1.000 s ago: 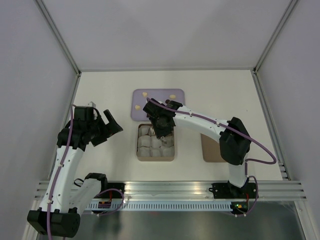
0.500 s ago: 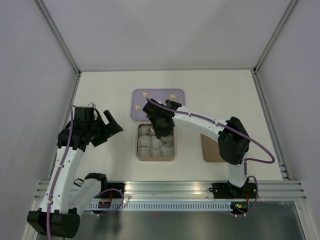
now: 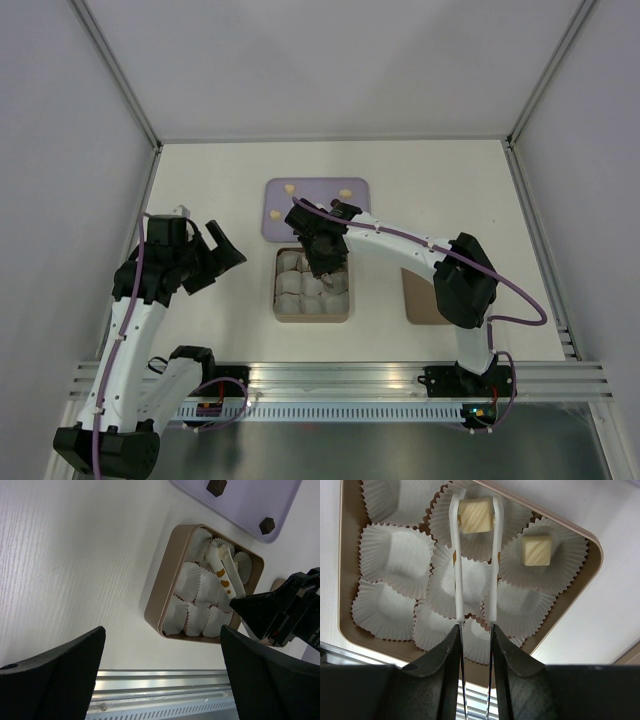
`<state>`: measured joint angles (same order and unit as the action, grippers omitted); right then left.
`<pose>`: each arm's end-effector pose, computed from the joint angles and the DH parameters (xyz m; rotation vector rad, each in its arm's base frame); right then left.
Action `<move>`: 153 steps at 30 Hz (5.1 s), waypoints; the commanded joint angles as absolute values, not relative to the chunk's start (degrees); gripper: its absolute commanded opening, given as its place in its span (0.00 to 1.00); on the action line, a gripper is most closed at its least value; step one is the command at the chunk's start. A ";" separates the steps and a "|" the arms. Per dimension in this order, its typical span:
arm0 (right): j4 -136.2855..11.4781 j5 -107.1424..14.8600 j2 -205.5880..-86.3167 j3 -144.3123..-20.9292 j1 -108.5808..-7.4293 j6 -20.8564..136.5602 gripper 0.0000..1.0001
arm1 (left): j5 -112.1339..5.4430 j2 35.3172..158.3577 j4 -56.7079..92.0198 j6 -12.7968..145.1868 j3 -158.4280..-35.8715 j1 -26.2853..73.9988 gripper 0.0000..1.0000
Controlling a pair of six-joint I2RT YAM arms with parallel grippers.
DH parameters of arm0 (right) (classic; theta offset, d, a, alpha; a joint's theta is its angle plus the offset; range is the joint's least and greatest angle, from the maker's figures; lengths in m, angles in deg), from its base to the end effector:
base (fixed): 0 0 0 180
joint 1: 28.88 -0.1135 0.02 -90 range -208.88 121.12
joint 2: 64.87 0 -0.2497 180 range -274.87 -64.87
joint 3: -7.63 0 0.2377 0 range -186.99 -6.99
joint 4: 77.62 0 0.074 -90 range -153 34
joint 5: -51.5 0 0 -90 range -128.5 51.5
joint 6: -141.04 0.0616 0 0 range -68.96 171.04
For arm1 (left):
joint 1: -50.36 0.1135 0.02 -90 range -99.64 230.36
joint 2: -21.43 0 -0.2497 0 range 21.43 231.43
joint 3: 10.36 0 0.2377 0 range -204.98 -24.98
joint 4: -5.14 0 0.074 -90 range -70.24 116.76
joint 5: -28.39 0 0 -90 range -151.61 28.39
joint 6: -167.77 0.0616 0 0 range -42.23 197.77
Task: Pack the chocolate
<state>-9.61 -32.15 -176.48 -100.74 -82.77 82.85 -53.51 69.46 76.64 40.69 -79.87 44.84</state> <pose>0.2370 0.3133 0.2042 -0.5147 2.7729 0.2020 0.1594 -0.0241 0.2828 -0.6170 2.4197 -0.4945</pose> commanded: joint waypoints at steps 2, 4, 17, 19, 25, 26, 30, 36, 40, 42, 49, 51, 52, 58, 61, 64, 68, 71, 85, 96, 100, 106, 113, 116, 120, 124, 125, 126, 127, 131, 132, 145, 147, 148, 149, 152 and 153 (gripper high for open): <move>-10.00 -31.03 -177.02 -101.47 -83.11 83.91 0.32 | -51.94 68.54 75.83 38.49 -79.56 44.56 1.00; -9.91 -31.03 -177.02 -101.56 -83.19 83.91 0.33 | -51.85 68.54 75.92 38.49 -79.56 44.56 0.99; -9.65 -30.68 -176.93 -102.08 -83.19 83.91 0.39 | -52.20 67.75 76.27 38.05 -79.74 44.56 1.00; -9.48 -30.42 -176.84 -102.70 -83.11 83.73 0.38 | -52.20 67.84 76.27 37.96 -79.74 44.56 1.00; -6.93 -28.92 -176.06 -106.91 -83.19 83.38 0.35 | -51.85 67.66 76.62 37.35 -80.00 44.56 1.00; -6.32 -28.75 -175.36 -107.44 -83.19 83.73 0.35 | -51.85 67.66 76.62 37.26 -80.00 44.56 1.00; -5.52 -28.83 -172.46 -107.89 -83.19 84.69 0.35 | -51.68 66.70 76.54 36.12 -80.26 44.56 1.00; -4.90 -28.48 -169.37 -110.08 -82.76 85.49 0.34 | -50.80 66.87 76.71 35.15 -80.26 44.56 0.99; -4.38 -29.97 -168.67 -111.05 -82.49 85.40 0.34 | -50.88 67.13 76.97 34.88 -80.88 44.47 1.00; -4.81 -30.85 -167.79 -111.31 -82.40 85.40 0.34 | -51.15 67.48 77.15 34.97 -81.40 44.47 0.99; -4.81 -32.96 -166.91 -115.88 -77.85 86.20 0.34 | -50.97 68.54 77.42 35.06 -82.64 44.47 1.00; -5.69 -33.05 -167.52 -116.84 -75.65 85.32 0.34 | -51.06 68.89 77.42 34.97 -82.90 44.47 1.00; -5.96 -32.96 -168.05 -117.72 -73.20 84.88 0.34 | -51.15 68.89 77.33 35.06 -82.90 44.47 1.00; -6.13 -29.54 -175.16 -123.42 -65.19 81.80 0.34 | -51.50 68.98 77.42 35.50 -82.46 44.47 1.00; -8.41 -29.01 -179.30 -125.55 -62.29 76.12 0.34 | -51.32 68.72 77.33 35.76 -81.94 44.47 0.99; -13.15 -30.14 -181.94 -124.94 -58.96 68.74 0.34 | -51.50 67.93 77.33 36.03 -81.15 44.47 1.00; -17.55 -35.23 -184.31 -124.59 -54.72 57.76 0.34 | -51.59 66.61 77.24 35.68 -79.83 44.47 1.00; -21.58 -45.13 -183.53 -122.31 -52.18 48.62 0.35 | -51.85 65.82 77.33 35.24 -78.77 44.47 0.99; -16.77 -58.72 -188.00 -125.90 -47.16 27.41 0.36 | -55.19 63.36 76.63 36.02 -78.59 44.38 1.00; -15.36 -56.96 -189.94 -125.99 -47.16 22.48 0.41 | -58.27 60.99 74.95 36.29 -77.98 44.38 1.00; -15.27 -56.60 -190.29 -125.29 -47.16 22.21 0.41 | -58.35 60.37 75.04 36.29 -77.72 44.38 1.00; -15.98 -56.43 -190.64 -124.85 -47.16 22.12 0.42 | -58.53 59.14 75.04 35.41 -76.40 44.38 1.00; -15.71 -56.78 -191.78 -124.67 -47.16 22.12 0.42 | -59.06 58.35 75.04 35.06 -75.43 44.38 0.99; -15.63 -56.61 -192.23 -124.50 -47.16 22.03 0.42 | -59.15 58.35 75.04 34.88 -75.25 44.38 1.00; -15.54 -56.61 -192.75 -123.80 -47.16 21.86 0.43 | -59.32 58.35 74.95 34.80 -75.17 44.38 1.00; -15.89 -56.34 -193.10 -123.18 -47.16 21.86 0.43 | -59.58 58.26 75.04 34.71 -75.17 44.38 1.00; -15.98 -56.34 -193.10 -123.18 -47.07 21.94 0.43 | -59.59 58.26 75.04 34.71 -75.08 44.38 1.00; -16.06 -56.34 -193.28 -123.27 -47.16 22.03 0.43 | -59.67 58.17 75.04 34.62 -75.17 44.38 1.00; -16.07 -56.08 -193.45 -123.27 -47.16 21.95 0.43 | -59.59 58.08 74.96 34.62 -75.17 44.38 1.00; -16.24 -56.25 -194.16 -123.44 -47.16 22.03 0.44 | -59.76 57.99 74.95 34.62 -75.25 44.38 1.00; -16.24 -56.43 -194.59 -123.70 -47.16 22.03 0.44 | -59.76 57.99 74.95 34.71 -75.34 44.38 1.00; -16.06 -57.48 -196.62 -125.20 -47.69 22.12 0.44 | -59.67 57.29 75.04 34.36 -75.34 44.38 1.00; -16.33 -57.22 -196.97 -125.29 -47.77 22.21 0.44 | -59.59 57.38 75.04 34.36 -75.17 44.38 1.00; -16.33 -57.22 -197.06 -125.46 -47.86 22.38 0.44 | -59.59 57.38 74.96 34.27 -75.08 44.38 0.99; -16.16 -57.31 -197.32 -125.72 -47.86 22.30 0.44 | -59.50 57.38 74.95 34.27 -75.08 44.38 1.00; -15.80 -57.31 -197.24 -125.99 -48.04 22.30 0.43 | -59.67 57.20 74.87 34.09 -74.99 44.38 1.00; -15.71 -57.31 -197.15 -125.90 -48.04 22.21 0.41 | -59.67 57.29 74.95 34.18 -74.99 44.38 1.00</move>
<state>-15.19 -55.60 -196.55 -123.43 -47.66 23.14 -59.58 57.75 76.60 35.97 -75.22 44.68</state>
